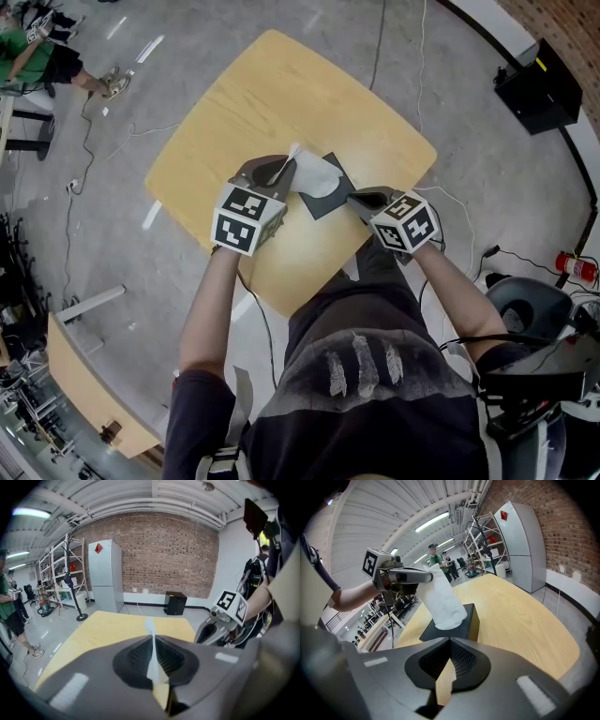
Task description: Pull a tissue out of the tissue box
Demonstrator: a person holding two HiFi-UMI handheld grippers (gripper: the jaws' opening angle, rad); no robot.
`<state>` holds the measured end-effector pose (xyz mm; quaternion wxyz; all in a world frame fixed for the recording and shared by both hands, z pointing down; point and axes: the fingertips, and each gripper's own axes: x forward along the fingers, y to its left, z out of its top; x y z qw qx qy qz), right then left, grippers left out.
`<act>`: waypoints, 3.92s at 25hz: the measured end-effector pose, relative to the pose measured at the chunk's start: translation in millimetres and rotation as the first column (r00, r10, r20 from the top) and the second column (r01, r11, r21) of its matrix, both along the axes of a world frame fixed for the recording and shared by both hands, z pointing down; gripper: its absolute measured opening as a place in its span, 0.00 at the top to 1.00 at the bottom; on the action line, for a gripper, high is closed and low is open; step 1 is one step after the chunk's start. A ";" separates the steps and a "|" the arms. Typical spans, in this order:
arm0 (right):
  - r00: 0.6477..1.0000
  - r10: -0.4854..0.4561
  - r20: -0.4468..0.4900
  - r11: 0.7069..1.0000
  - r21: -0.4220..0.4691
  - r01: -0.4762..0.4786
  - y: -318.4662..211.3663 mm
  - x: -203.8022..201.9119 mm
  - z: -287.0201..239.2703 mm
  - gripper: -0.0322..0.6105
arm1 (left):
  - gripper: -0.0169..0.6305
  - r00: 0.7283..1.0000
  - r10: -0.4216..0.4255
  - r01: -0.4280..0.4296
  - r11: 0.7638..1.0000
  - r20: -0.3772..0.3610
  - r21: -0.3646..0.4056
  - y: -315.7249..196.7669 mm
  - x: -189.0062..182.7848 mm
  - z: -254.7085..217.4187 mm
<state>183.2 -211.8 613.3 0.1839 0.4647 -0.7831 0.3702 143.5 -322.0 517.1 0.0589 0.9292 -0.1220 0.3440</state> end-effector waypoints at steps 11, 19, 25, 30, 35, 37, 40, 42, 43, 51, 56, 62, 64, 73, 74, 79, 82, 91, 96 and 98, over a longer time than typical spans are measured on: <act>1.000 -0.002 -0.003 1.000 0.000 0.002 1.8 -1.0 -0.8 0.95 | 0.96 0.997 -0.065 0.065 0.998 -0.044 -0.005 -12.4 -16.4 -13.8; 1.000 0.001 0.000 1.000 -0.002 -0.001 3.6 -3.2 0.1 0.95 | 0.96 0.991 -0.116 0.116 0.993 -0.063 0.003 -23.8 -33.5 -19.3; 1.000 0.001 0.005 1.000 -0.004 -0.001 2.2 0.7 0.6 0.95 | 0.96 0.985 -0.158 0.158 0.987 -0.068 -0.008 -36.5 -44.5 -21.0; 1.000 0.008 0.015 1.000 -0.005 -0.008 2.6 3.3 -0.2 0.95 | 0.96 0.977 -0.203 0.202 0.979 -0.067 -0.029 -47.2 -54.2 -15.4; 1.000 0.011 0.014 1.000 -0.012 -0.011 4.8 10.5 -2.2 0.95 | 0.96 0.965 -0.257 0.254 0.966 -0.054 -0.047 -61.8 -63.1 -7.8; 1.000 0.015 0.011 1.000 -0.011 -0.015 4.0 8.8 -2.2 0.95 | 0.96 0.962 -0.266 0.263 0.963 -0.059 -0.051 -66.6 -67.5 -7.2; 1.000 0.011 0.017 1.000 -0.013 -0.010 1.0 0.9 -0.5 0.95 | 0.96 0.950 -0.307 0.302 0.950 -0.058 -0.074 -78.1 -83.4 1.0; 1.000 0.007 0.017 1.000 -0.018 -0.007 0.6 -0.3 0.5 0.95 | 0.96 0.937 -0.343 0.334 0.935 -0.066 -0.117 -83.7 -91.3 8.4; 1.000 0.006 0.018 1.000 -0.019 -0.006 0.2 -1.0 0.7 0.95 | 0.96 0.929 -0.360 0.346 0.926 -0.080 -0.148 -85.4 -94.5 9.4; 1.000 -0.004 0.023 1.000 -0.024 0.004 0.8 2.0 0.2 0.95 | 0.96 0.805 -0.553 0.417 0.785 -0.215 -0.458 -99.1 -119.9 3.6; 1.000 0.001 0.018 1.000 -0.026 -0.001 2.2 6.8 2.8 0.95 | 0.85 0.791 -0.606 0.507 0.726 -0.084 -0.465 -102.5 -148.0 55.6; 1.000 -0.002 0.011 1.000 -0.029 0.002 2.2 5.3 1.4 0.95 | 0.79 0.743 -0.668 0.638 0.689 0.040 -0.344 -109.9 -180.1 88.2; 1.000 0.000 0.010 1.000 -0.031 0.000 1.5 5.7 0.4 0.95 | 0.78 0.720 -0.691 0.675 0.674 0.065 -0.301 -116.0 -191.6 93.0; 1.000 0.004 0.011 1.000 -0.030 -0.003 -0.8 3.7 -0.9 0.95 | 0.78 0.721 -0.683 0.691 0.693 0.119 -0.208 -118.1 -208.1 100.8; 1.000 0.003 0.011 1.000 -0.030 -0.003 0.0 3.0 0.3 0.95 | 0.78 0.729 -0.675 0.683 0.703 0.118 -0.197 -116.9 -206.2 101.3; 1.000 0.002 0.007 1.000 -0.030 -0.002 -0.3 1.0 1.9 0.95 | 0.78 0.729 -0.676 0.682 0.706 0.105 -0.191 -119.6 -202.8 102.3; 1.000 0.003 0.004 1.000 -0.024 -0.003 -1.8 0.0 -0.8 0.95 | 0.78 0.717 -0.690 0.693 0.693 0.094 -0.197 -120.6 -203.8 99.8; 1.000 0.013 -0.012 1.000 -0.024 -0.013 -7.5 -3.6 7.9 0.95 | 0.83 0.704 -0.709 0.700 0.680 0.049 -0.217 -119.9 -210.3 98.4; 0.997 0.028 0.073 0.994 -0.108 -0.020 -6.6 0.0 13.8 0.95 | 0.97 0.741 -0.671 0.659 0.729 -0.004 -0.188 -95.1 -204.9 82.8; 0.997 -0.005 0.079 0.992 -0.123 0.015 -7.9 -4.4 12.5 0.95 | 0.97 0.754 -0.657 0.646 0.744 -0.012 -0.172 -84.4 -208.4 77.3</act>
